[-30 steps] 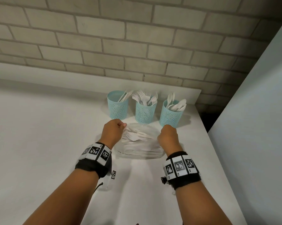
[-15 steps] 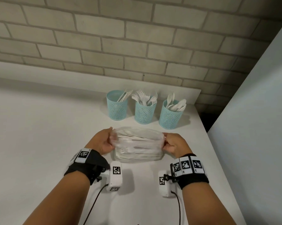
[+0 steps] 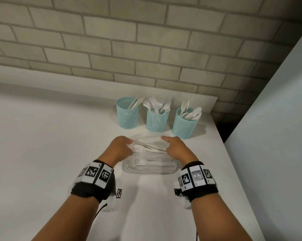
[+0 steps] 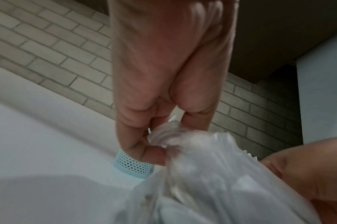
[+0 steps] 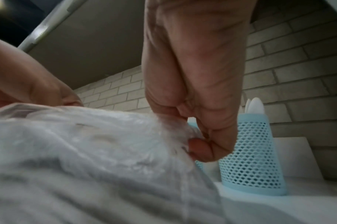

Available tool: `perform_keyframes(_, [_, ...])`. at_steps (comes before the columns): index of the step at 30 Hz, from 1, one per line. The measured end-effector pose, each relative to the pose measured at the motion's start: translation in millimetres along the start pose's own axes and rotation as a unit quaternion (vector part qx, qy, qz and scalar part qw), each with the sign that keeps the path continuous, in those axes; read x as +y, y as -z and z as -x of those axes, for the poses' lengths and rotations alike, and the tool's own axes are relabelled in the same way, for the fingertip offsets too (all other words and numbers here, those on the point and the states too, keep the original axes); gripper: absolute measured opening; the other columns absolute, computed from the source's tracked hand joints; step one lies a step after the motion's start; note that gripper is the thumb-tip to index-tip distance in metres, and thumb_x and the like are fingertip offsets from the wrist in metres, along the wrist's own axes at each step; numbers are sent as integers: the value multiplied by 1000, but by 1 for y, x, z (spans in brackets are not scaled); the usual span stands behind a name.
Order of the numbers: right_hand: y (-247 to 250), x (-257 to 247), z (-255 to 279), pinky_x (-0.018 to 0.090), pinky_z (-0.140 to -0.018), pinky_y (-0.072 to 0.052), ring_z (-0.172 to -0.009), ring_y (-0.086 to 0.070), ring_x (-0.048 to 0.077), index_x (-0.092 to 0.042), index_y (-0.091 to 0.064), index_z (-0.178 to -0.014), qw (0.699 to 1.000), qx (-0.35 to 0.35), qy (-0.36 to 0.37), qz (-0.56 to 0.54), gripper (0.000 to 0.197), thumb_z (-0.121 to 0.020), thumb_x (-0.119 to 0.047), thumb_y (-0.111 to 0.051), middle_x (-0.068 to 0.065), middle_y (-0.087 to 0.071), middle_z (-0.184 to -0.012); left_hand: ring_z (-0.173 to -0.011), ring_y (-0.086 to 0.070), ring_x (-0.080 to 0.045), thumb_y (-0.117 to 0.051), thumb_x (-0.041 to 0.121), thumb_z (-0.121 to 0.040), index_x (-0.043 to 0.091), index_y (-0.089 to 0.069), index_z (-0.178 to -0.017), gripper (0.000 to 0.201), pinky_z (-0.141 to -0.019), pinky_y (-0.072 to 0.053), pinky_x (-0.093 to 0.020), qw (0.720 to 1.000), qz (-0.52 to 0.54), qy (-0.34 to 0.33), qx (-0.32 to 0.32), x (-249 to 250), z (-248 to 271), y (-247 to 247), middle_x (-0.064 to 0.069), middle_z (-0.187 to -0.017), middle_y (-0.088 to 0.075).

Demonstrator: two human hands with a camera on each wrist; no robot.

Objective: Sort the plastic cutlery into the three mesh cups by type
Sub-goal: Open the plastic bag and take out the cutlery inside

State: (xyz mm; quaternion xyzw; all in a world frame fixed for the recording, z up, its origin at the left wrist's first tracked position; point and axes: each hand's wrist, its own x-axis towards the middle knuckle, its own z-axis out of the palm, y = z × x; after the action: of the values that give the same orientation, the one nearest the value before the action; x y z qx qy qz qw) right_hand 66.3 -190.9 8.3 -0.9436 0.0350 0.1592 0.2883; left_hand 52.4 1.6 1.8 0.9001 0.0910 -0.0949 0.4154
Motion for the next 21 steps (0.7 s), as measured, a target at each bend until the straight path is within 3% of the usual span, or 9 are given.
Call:
perform_keyframes(3, [2, 1, -1, 36, -109, -36, -129, -41, 33, -24, -34, -145, 999, 21, -9, -22, 64, -89, 6, -37, 15, -27, -147, -117, -52, -24, -60, -8, -77, 8, -51, -126, 53, -91, -40, -25, 999, 27, -18, 3, 0, 0, 2, -10, -131, -50])
perform_keyframes(5, [0, 0, 2, 39, -109, -33, -129, -34, 34, -27, -36, -144, 998, 47, -18, 42, 59, -91, -1, -42, 15, -29, -141, -124, -46, -23, -60, -6, -79, 9, -45, -134, 59, -93, -37, -23, 999, -11, -31, -15, 3, 2, 1, -9, -136, -44])
perform_keyframes(7, [0, -6, 8, 39, -103, -32, -124, -32, 32, -26, -51, -133, 983, 136, 17, 119, 48, -89, -6, -50, 10, -39, -132, -129, -42, -23, -60, -4, -80, 10, -40, -138, 62, -99, -36, -25, 998, -45, -45, -25, 5, 5, 0, -8, -140, -39])
perform_keyframes(9, [-3, -18, 11, 35, -97, -35, -117, -41, 27, -18, -65, -114, 970, 186, 104, 113, 31, -88, -7, -54, 7, -50, -122, -127, -44, -24, -60, -1, -81, 12, -39, -140, 64, -99, -38, -27, 997, -58, -55, -21, 6, 6, 0, -10, -140, -38])
perform_keyframes(11, [-9, -30, 13, 33, -94, -45, -108, -54, 25, -11, -70, -105, 978, 129, 146, 72, 25, -89, -6, -51, 9, -61, -114, -123, -46, -24, -60, 1, -80, 13, -39, -140, 64, -93, -38, -24, 996, -62, -68, -14, 7, 6, -1, -11, -139, -38])
perform_keyframes(14, [-21, -38, 11, 35, -91, -49, -103, -60, 28, -7, -68, -109, 984, 37, 127, 122, 27, -91, -6, -49, 12, -65, -113, -122, -47, -23, -59, 0, -80, 12, -40, -138, 62, -89, -35, -20, 995, -60, -79, -3, 9, 10, -3, -11, -138, -39])
perform_keyframes(18, [-27, -39, 10, 34, -90, -45, -109, -56, 29, -4, -58, -116, 970, 13, 122, 209, 28, -91, -4, -47, 13, -59, -118, -126, -45, -22, -58, -1, -81, 11, -44, -136, 58, -96, -35, -22, 994, -51, -92, 12, 8, 13, -2, -9, -138, -42])
perform_keyframes(21, [-24, -43, 11, 34, -88, -44, -110, -55, 31, -2, -54, -118, 958, 3, 124, 257, 27, -92, -10, -48, 15, -56, -121, -124, -47, -21, -57, -2, -82, 11, -48, -133, 53, -94, -34, -19, 994, -33, -105, 26, 9, 13, -3, -7, -136, -44])
